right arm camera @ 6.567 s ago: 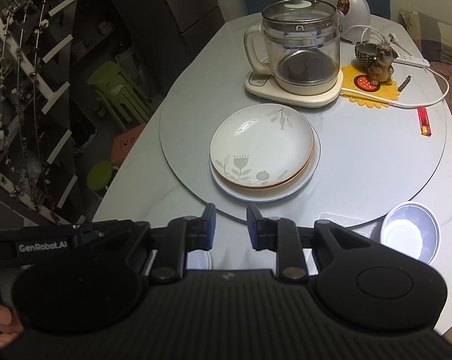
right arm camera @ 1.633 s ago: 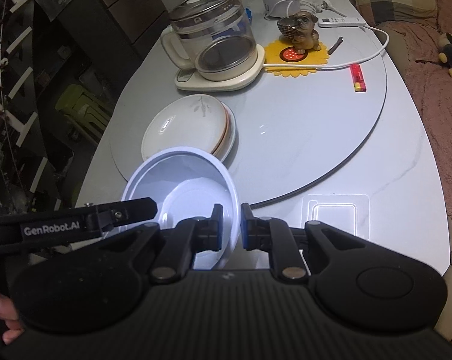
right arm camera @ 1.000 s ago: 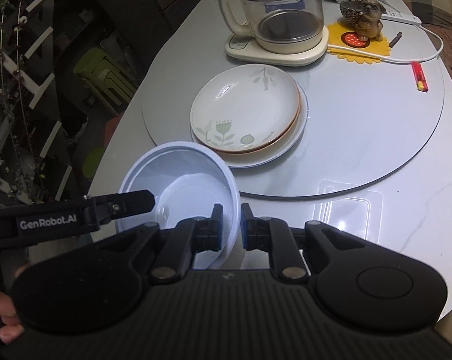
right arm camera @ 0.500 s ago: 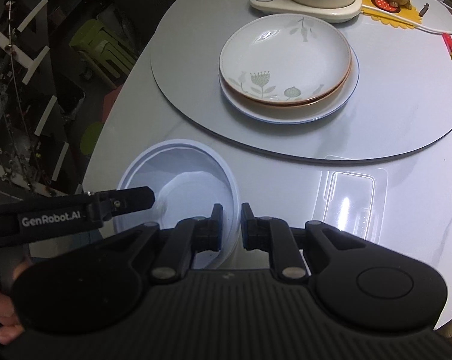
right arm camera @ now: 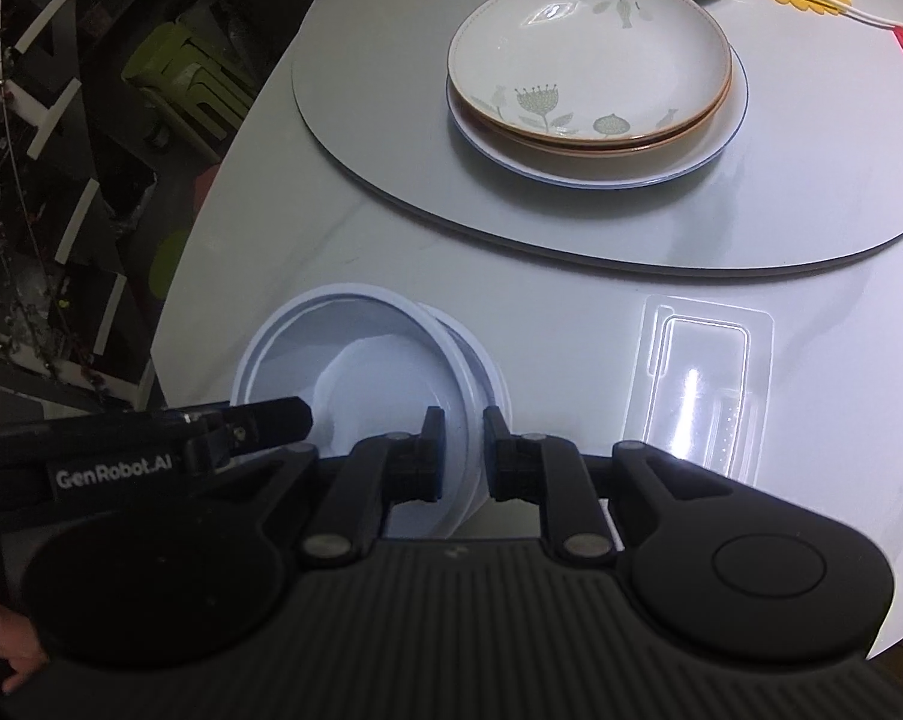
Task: Organize plates and bowls
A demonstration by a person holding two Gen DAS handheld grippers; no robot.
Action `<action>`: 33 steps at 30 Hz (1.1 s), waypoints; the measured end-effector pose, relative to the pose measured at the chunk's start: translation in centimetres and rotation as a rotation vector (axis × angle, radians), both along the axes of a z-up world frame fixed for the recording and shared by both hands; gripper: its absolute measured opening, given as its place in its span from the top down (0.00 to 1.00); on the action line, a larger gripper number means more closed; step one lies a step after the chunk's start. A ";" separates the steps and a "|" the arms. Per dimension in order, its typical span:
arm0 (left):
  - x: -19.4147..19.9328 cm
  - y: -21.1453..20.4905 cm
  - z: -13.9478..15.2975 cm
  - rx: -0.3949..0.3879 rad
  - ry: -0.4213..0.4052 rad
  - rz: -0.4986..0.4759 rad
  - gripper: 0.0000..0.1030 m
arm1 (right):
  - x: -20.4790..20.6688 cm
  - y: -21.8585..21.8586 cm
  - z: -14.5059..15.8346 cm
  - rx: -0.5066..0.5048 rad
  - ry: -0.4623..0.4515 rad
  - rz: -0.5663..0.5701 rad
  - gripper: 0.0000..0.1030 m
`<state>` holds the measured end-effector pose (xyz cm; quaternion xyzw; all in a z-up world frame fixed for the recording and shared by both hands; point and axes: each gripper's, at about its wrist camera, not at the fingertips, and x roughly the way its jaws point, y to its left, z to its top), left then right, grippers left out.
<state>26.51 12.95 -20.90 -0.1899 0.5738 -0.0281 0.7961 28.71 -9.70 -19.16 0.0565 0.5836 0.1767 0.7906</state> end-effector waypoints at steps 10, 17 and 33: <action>-2.1 0.6 2.2 0.022 -0.035 0.032 0.54 | -1.2 -0.8 2.3 0.018 -0.044 -0.004 0.58; -3.5 1.3 3.4 0.027 -0.074 0.048 0.41 | -1.5 -1.7 2.9 0.032 -0.065 -0.043 0.58; -2.8 1.9 1.0 -0.018 -0.062 0.041 0.41 | -1.2 -1.6 0.2 0.069 0.006 -0.081 0.58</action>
